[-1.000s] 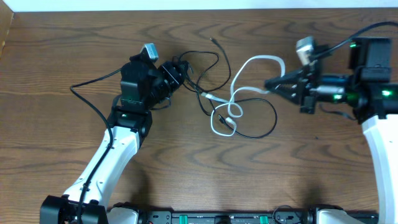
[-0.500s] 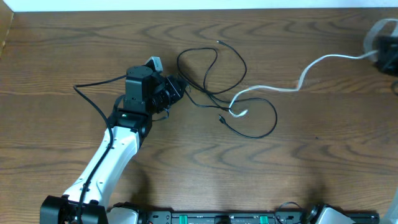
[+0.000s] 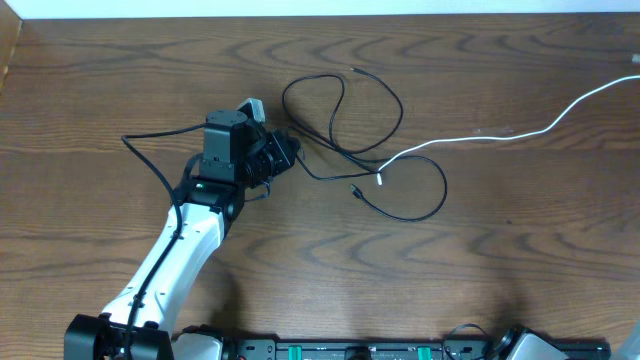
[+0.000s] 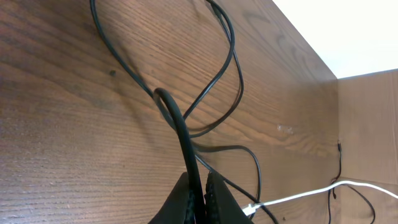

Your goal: Untangle cables

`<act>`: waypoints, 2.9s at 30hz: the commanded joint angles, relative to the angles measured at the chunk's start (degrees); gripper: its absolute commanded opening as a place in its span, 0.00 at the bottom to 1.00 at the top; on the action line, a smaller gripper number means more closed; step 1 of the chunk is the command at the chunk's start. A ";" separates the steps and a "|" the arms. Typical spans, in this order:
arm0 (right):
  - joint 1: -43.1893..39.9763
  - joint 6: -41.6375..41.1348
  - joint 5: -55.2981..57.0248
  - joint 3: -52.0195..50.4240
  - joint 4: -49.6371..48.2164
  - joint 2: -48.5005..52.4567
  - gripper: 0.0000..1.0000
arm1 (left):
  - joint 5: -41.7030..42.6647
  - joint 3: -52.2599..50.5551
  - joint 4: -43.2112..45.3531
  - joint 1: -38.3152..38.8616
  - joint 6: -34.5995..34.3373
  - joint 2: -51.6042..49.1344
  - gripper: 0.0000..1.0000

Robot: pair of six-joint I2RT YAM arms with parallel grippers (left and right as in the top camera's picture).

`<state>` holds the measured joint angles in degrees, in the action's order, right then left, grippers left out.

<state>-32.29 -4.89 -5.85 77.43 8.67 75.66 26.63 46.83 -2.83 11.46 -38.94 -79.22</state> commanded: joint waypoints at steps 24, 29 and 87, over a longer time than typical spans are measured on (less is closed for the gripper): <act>-7.80 12.59 34.45 0.46 -9.25 12.94 0.01 | -31.82 0.28 -15.56 -0.13 4.85 0.68 0.06; -11.21 11.45 32.63 0.46 -8.63 17.35 0.01 | -13.75 0.28 -13.09 -0.13 4.85 0.68 0.08; 3.85 8.74 -1.05 0.57 10.45 -26.56 0.99 | 3.93 0.28 -4.87 2.38 4.39 0.68 0.07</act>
<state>-29.63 2.55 -6.85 77.30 18.61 53.04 21.80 46.83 -11.57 13.72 -34.68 -79.18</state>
